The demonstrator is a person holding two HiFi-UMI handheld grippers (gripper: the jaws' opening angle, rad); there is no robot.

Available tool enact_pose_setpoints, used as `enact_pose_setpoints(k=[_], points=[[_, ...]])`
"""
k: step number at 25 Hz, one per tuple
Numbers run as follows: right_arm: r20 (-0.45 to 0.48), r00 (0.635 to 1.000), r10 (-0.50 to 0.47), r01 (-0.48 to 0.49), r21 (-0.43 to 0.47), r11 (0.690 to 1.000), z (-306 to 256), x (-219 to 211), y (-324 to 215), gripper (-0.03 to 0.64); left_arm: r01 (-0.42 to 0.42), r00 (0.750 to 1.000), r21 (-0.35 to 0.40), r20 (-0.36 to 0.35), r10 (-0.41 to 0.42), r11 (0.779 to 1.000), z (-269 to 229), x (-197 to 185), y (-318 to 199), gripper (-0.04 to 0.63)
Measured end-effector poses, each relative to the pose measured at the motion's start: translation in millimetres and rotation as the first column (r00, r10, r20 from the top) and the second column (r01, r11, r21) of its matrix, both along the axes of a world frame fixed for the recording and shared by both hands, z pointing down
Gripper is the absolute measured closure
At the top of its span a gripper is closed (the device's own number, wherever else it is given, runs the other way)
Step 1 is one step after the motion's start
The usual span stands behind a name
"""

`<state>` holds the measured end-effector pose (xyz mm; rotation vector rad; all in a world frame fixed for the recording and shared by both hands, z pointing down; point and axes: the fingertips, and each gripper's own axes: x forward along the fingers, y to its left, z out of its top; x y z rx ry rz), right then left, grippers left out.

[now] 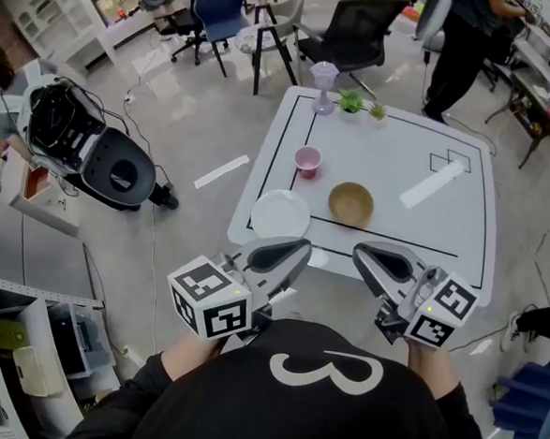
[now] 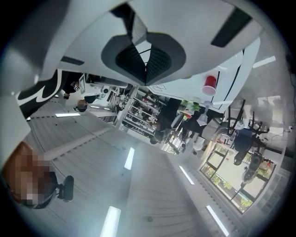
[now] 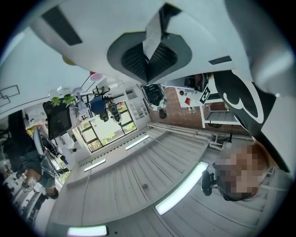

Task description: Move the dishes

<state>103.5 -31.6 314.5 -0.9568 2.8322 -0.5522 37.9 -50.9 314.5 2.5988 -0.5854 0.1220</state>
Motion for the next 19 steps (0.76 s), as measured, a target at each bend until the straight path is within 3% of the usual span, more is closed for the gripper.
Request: enact_pose_setpoints(k=[19], points=[[-0.006,1.0,0.007,-0.007,0.039,0.999,-3.3,15.6,39.2,0.607,0.063,0.997,0.057,0.048,-0.065,0.996,-6.4,5.1,42.2,0.592]])
